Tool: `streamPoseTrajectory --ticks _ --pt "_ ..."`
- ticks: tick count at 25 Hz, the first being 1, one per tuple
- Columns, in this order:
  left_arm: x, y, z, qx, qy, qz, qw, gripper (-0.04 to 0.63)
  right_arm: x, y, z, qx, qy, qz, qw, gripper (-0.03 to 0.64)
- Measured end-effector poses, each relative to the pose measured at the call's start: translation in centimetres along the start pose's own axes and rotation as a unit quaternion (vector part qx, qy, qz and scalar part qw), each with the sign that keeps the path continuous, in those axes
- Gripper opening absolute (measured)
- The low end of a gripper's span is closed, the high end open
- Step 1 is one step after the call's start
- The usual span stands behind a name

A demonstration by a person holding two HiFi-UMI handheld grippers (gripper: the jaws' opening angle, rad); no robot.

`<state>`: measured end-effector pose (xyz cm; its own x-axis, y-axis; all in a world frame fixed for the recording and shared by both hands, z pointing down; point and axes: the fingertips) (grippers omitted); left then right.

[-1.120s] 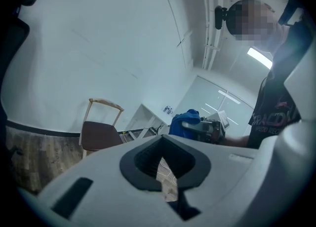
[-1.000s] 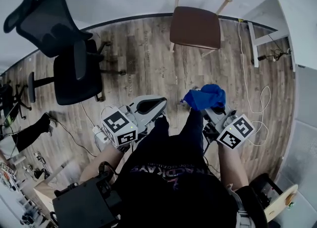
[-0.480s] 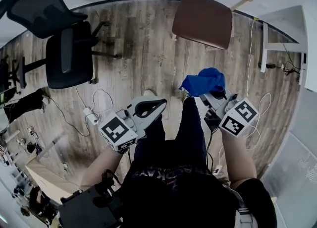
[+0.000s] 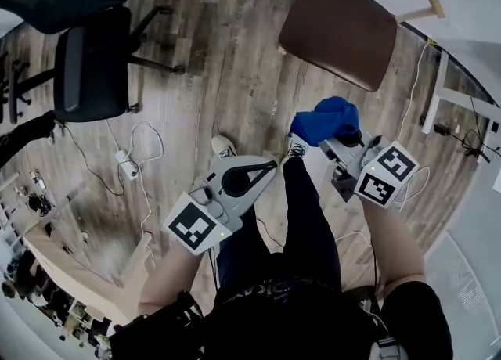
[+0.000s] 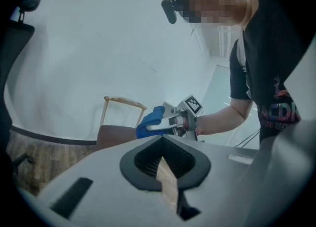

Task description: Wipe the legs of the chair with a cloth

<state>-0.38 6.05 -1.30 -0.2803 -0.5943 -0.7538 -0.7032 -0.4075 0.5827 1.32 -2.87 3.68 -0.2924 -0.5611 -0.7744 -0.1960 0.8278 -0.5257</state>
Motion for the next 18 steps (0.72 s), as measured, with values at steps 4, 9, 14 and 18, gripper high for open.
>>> streamPoseTrajectory --ticks 4,9,14,18 --pt "-4.1 4.9 -0.4 0.008 0.041 -0.029 0.9987 0.0 -2.9 -2.8 -4.2 0.001 0.014 0.003 1.0 0.083" --pt "-9.0 10.9 -1.9 -0.021 0.064 -0.051 0.9964 0.0 -8.3 -7.4 -9.6 -0.012 0.017 -0.001 1.0 0.083" --pt "-14.8 16.2 -4.2 -0.028 0.045 -0.087 0.9948 0.0 -14.7 -14.1 -14.2 -0.041 0.014 -0.032 0.999 0.083" --pt "-20.4 21.0 -5.0 -0.015 0.038 -0.049 0.998 0.0 -19.5 -18.9 -18.6 -0.058 0.03 -0.055 0.996 0.083"
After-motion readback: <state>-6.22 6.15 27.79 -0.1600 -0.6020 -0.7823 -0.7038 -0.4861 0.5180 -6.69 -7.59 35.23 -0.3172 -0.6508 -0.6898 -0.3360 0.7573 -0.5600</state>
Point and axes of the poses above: the fingertips, and each gripper's own axes: z backward along the fingers, y to its left, x out of its top, and after that the axes turned 12 degrees about z, right-handed
